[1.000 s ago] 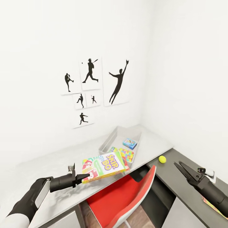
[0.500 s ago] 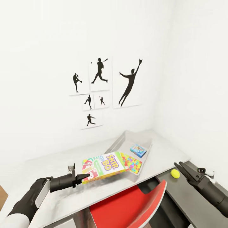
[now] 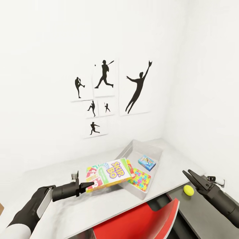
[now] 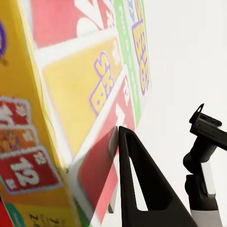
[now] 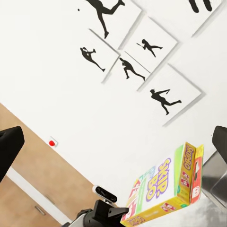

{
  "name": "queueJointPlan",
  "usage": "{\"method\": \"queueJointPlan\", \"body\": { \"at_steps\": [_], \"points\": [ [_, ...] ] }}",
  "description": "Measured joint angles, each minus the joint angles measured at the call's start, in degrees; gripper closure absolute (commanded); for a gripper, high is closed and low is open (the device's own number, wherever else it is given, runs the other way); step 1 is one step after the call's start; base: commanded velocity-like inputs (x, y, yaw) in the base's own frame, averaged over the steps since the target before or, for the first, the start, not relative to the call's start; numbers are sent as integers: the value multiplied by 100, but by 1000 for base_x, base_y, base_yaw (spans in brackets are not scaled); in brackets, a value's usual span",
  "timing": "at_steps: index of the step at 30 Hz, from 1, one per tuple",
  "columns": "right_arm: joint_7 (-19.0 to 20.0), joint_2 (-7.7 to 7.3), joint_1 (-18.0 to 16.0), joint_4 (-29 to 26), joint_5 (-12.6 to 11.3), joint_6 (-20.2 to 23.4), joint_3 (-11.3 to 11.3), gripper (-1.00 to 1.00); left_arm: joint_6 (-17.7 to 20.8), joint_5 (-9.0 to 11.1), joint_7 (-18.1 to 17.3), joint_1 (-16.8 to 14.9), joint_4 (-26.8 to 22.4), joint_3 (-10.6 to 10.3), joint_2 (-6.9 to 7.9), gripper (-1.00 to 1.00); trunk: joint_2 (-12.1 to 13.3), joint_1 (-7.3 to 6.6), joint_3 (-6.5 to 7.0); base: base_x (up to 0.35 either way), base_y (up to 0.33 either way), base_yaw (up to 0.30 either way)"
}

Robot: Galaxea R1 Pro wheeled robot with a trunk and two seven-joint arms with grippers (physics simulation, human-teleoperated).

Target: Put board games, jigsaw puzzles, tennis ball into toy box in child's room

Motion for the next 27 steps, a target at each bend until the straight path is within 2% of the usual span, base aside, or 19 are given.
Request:
{"method": "queueJointPlan", "body": {
  "at_steps": [17,23,27],
  "points": [
    [2,8,3,7,0,0,-7,-100,-89,18,-46,0,0,11,0,100,0,0,0,5,-2,0],
    [2,6,2,7,0,0,-9,-100,-60,38,-21,-10,-10,110,-4,100,0,0,0,18,-9,0],
    [2,9,3,7,0,0,-4,-100,60,68,-6,-188,-143,134,-45,100,0,0,1,3,-2,0]
  ]
}}
